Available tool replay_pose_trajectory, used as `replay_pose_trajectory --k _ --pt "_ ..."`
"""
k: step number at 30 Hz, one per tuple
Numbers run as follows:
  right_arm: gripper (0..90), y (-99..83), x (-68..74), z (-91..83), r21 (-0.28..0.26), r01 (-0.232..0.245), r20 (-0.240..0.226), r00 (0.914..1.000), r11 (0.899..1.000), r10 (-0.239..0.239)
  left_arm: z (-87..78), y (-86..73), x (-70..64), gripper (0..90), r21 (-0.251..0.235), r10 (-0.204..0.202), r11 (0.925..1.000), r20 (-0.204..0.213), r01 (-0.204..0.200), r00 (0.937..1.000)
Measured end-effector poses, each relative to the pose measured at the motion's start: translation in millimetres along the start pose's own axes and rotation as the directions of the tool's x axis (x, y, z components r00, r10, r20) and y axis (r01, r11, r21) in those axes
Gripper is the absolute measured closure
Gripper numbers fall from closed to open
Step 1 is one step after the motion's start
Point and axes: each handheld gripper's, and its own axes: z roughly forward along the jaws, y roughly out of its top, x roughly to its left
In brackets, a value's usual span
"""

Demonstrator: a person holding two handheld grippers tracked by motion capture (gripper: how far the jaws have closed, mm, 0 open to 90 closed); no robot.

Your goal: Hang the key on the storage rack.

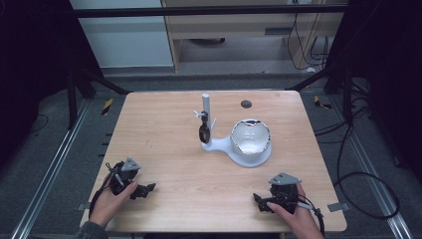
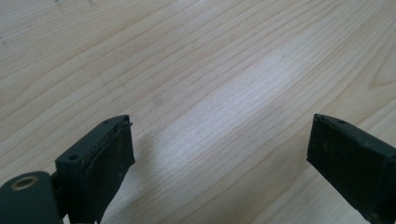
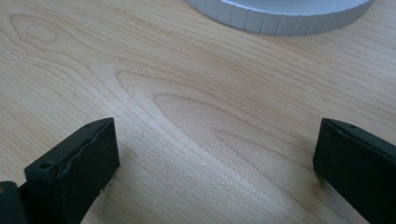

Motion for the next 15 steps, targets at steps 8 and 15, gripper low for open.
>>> replay_pose_trajectory --k 8,15 --pt "0.6 0.0 0.1 0.0 0.0 0.0 0.001 1.0 1.0 0.0 7.4 -2.1 6.6 7.5 -0.084 -0.058 0.9949 -0.016 0.057 0.9982" --pt "0.6 -0.1 0.1 -0.1 0.0 0.0 0.001 1.0 1.0 0.0 17.0 -2.3 6.0 6.4 -0.108 -0.071 0.9919 -0.039 0.066 0.9967"
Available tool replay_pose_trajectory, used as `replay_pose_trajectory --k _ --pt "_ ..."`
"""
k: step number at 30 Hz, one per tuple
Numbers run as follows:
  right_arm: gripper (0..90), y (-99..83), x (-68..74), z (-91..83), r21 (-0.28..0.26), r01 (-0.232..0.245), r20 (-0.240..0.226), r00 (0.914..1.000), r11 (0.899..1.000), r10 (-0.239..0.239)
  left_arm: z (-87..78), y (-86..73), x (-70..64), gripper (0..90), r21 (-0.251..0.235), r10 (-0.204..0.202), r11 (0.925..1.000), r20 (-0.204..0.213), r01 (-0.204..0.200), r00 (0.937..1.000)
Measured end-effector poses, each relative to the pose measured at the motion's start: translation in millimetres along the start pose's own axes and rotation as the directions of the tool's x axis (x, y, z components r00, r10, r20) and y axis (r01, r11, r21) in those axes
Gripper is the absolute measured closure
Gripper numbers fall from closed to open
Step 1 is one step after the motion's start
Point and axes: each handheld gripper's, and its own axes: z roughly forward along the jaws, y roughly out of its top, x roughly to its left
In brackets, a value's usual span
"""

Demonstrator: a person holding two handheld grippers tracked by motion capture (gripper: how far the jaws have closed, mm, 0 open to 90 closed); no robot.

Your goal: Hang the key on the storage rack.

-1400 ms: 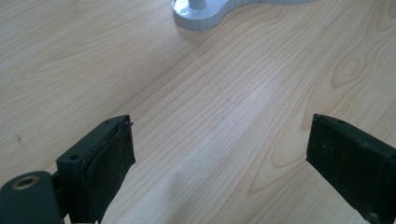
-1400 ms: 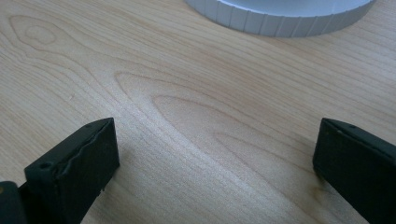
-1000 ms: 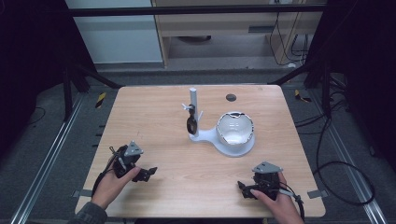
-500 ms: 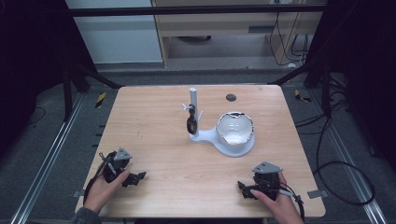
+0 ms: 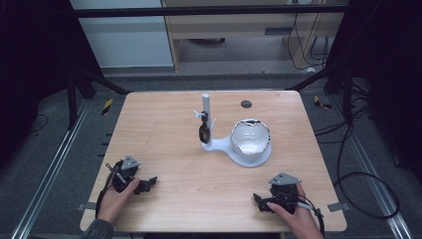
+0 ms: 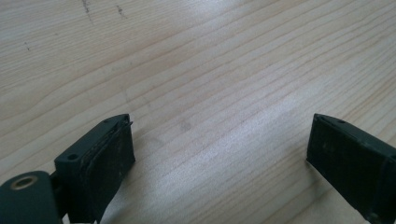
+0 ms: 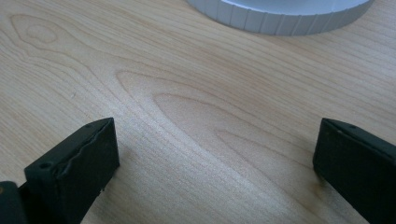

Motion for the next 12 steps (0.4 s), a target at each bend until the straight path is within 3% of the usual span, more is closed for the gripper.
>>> replay_pose_trajectory --k 3,12 --pt "0.6 0.0 0.0 0.0 0.0 0.0 0.0 1.0 1.0 0.0 3.4 -1.9 -2.3 3.3 -0.018 0.025 0.9995 -0.011 -0.025 0.9996" --pt "0.7 -0.4 0.2 -0.5 0.0 0.002 0.0 1.0 1.0 -0.002 1.6 -3.6 -2.1 3.1 -0.015 0.033 0.9993 -0.009 -0.033 0.9994"
